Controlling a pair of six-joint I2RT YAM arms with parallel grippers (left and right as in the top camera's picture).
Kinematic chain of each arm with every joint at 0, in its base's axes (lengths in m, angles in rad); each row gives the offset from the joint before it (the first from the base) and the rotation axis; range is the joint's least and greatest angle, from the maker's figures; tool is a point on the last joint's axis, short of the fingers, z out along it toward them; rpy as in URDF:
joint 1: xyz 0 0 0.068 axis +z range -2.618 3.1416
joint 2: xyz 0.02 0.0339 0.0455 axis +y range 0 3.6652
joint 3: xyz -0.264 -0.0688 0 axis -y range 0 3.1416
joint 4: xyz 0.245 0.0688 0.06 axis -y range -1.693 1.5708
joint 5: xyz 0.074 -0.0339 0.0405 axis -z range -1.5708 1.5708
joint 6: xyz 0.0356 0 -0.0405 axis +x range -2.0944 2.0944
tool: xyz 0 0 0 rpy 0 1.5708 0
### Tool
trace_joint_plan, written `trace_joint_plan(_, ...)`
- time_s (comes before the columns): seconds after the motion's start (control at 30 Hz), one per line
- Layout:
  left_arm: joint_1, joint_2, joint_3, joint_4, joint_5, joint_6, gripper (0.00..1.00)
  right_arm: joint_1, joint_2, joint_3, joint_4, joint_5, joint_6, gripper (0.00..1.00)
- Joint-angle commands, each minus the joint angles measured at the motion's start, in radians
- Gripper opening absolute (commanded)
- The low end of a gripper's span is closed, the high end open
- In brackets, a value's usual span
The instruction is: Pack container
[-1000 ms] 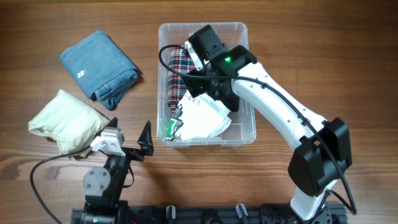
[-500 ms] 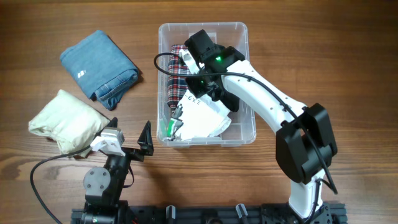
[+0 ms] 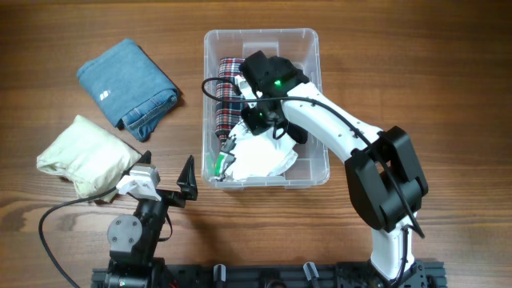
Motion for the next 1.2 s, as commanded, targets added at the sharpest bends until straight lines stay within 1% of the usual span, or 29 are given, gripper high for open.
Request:
trace_joint_plan(0.0, -0.005, 0.000, -0.008, 0.002, 0.008, 0.016, 1.00, 0.003, 0.026, -0.055, 0.012, -0.022, 0.032, 0.25)
trace_joint_plan(0.13, -0.005, 0.000, -0.008, 0.002, 0.008, 0.016, 1.00, 0.003, 0.020, -0.040, 0.034, -0.016, 0.048, 0.27)
trace_joint_plan(0.23, -0.005, 0.000, -0.008, 0.002, 0.008, 0.016, 1.00, 0.003, 0.010, 0.017, 0.021, -0.007, 0.061, 0.33)
trace_joint_plan(0.33, -0.005, 0.000, -0.008, 0.002, 0.008, 0.016, 1.00, 0.003, -0.010, 0.101, -0.025, -0.007, 0.067, 0.38)
trace_joint_plan(0.37, -0.005, 0.000, -0.008, 0.002, 0.008, 0.016, 1.00, 0.003, -0.026, 0.141, -0.049, -0.005, 0.074, 0.44)
trace_joint_plan(0.43, -0.005, 0.000, -0.008, 0.002, 0.008, 0.016, 1.00, 0.003, -0.049, 0.184, -0.076, 0.016, 0.096, 0.51)
trace_joint_plan(0.5, -0.005, 0.000, -0.008, 0.002, 0.008, 0.016, 1.00, 0.003, -0.086, 0.240, -0.120, 0.068, 0.129, 0.70)
trace_joint_plan(0.57, -0.005, 0.000, -0.008, 0.002, 0.008, 0.016, 1.00, 0.003, -0.124, 0.262, -0.139, 0.125, 0.171, 0.75)
trace_joint_plan(0.67, -0.005, 0.000, -0.008, 0.002, 0.008, 0.016, 1.00, -0.006, -0.198, 0.264, -0.163, 0.219, 0.275, 0.90)
trace_joint_plan(0.73, -0.005, 0.000, -0.008, 0.002, 0.008, 0.016, 1.00, -0.023, -0.253, 0.264, -0.186, 0.270, 0.336, 0.95)
trace_joint_plan(0.77, -0.005, 0.000, -0.008, 0.002, 0.008, 0.016, 1.00, -0.038, -0.290, 0.264, -0.203, 0.304, 0.372, 1.00)
trace_joint_plan(0.9, -0.005, 0.000, -0.008, 0.002, 0.008, 0.016, 1.00, -0.124, -0.411, 0.264, -0.281, 0.377, 0.439, 1.00)
trace_joint_plan(0.97, -0.005, 0.000, -0.008, 0.002, 0.008, 0.016, 1.00, -0.200, -0.460, 0.264, -0.346, 0.387, 0.477, 1.00)
trace_joint_plan(1.17, -0.005, 0.000, -0.008, 0.002, 0.008, 0.016, 1.00, -0.424, -0.477, 0.253, -0.489, 0.386, 0.539, 1.00)
